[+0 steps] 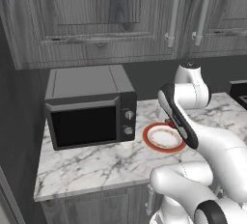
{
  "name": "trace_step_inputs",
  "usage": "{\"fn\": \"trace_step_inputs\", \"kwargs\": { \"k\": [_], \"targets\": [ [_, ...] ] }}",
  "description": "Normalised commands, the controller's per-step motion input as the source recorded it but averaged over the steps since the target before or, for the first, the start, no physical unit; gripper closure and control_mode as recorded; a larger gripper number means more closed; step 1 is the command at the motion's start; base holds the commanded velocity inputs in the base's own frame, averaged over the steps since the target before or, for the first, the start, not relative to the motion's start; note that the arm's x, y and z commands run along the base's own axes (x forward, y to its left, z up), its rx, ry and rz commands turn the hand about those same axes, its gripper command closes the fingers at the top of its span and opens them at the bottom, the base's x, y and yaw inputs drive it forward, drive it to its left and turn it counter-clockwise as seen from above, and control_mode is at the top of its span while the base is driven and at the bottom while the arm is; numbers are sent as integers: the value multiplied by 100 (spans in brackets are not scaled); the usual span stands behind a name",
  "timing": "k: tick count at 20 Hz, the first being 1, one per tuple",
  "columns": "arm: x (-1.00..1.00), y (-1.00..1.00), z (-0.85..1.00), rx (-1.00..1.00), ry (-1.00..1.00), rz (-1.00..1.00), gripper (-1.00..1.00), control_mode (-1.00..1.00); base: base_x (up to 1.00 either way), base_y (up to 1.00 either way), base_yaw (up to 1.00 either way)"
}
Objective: Pick onion from the fridge and place it on the plate on the counter.
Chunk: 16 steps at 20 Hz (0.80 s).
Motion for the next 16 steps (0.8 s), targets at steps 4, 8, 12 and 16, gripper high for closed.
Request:
{"fn": "trace_step_inputs", "kwargs": {
  "k": [4, 8, 12, 16],
  "targets": [
    [46, 0, -49, 0, 0, 0, 100, -100, 0, 0, 0],
    [32, 0, -57, 0, 0, 0, 100, -100, 0, 0, 0],
    [25, -1, -56, 0, 0, 0, 100, -100, 0, 0, 0],
    [23, -4, -51, 1, 0, 0, 100, -100, 0, 0, 0]
  ]
}}
